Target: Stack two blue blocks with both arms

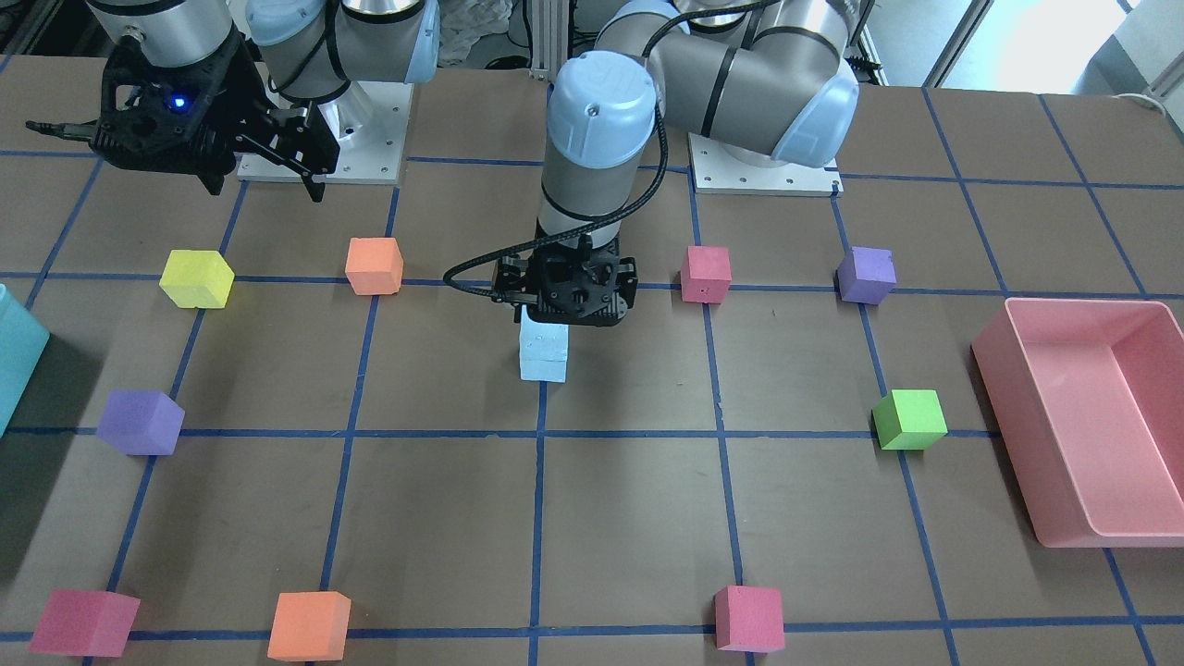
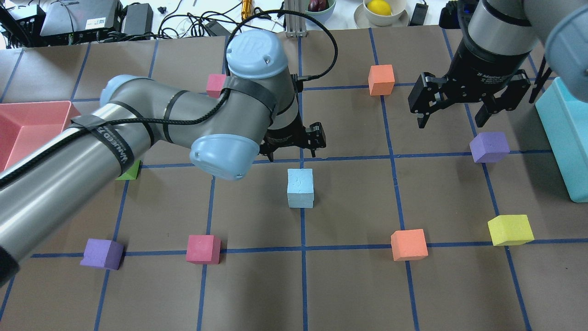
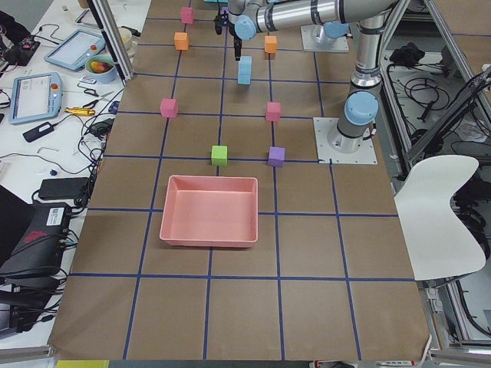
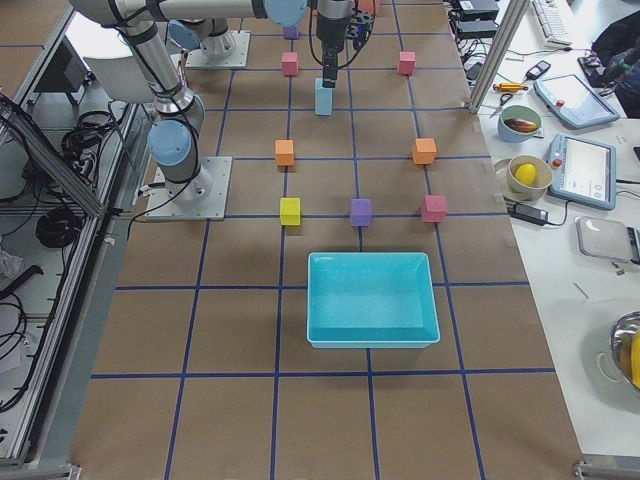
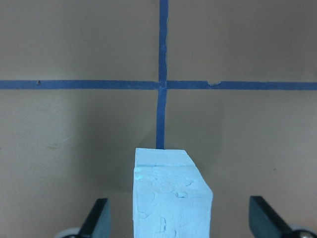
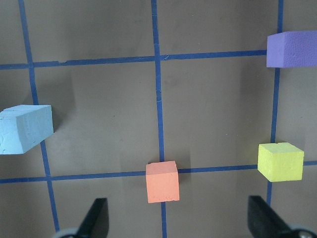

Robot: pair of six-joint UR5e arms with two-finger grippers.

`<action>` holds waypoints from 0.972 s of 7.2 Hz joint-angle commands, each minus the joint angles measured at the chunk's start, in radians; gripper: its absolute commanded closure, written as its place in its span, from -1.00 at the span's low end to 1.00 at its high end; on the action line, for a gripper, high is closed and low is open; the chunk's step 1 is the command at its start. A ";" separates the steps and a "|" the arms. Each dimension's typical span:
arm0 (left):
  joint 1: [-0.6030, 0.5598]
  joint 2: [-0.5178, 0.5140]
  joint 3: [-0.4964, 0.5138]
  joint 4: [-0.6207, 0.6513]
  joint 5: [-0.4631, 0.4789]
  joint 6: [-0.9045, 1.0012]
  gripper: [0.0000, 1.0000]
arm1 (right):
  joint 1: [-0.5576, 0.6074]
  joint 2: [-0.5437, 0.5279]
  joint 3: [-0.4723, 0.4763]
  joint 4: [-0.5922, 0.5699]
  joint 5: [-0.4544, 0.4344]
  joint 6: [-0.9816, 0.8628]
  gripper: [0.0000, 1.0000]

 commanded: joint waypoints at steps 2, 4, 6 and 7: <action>0.230 0.172 0.020 -0.207 0.052 0.385 -1.00 | 0.000 0.001 0.000 0.000 -0.001 0.000 -1.00; 0.280 0.239 0.077 -0.264 0.083 0.398 -1.00 | 0.000 0.001 0.000 0.000 0.000 -0.002 -1.00; 0.266 0.215 0.198 -0.373 0.091 0.383 -1.00 | 0.000 0.003 -0.001 -0.002 0.000 -0.002 -1.00; 0.281 0.205 0.209 -0.372 0.087 0.386 -1.00 | 0.000 0.003 -0.001 -0.002 -0.001 -0.002 -1.00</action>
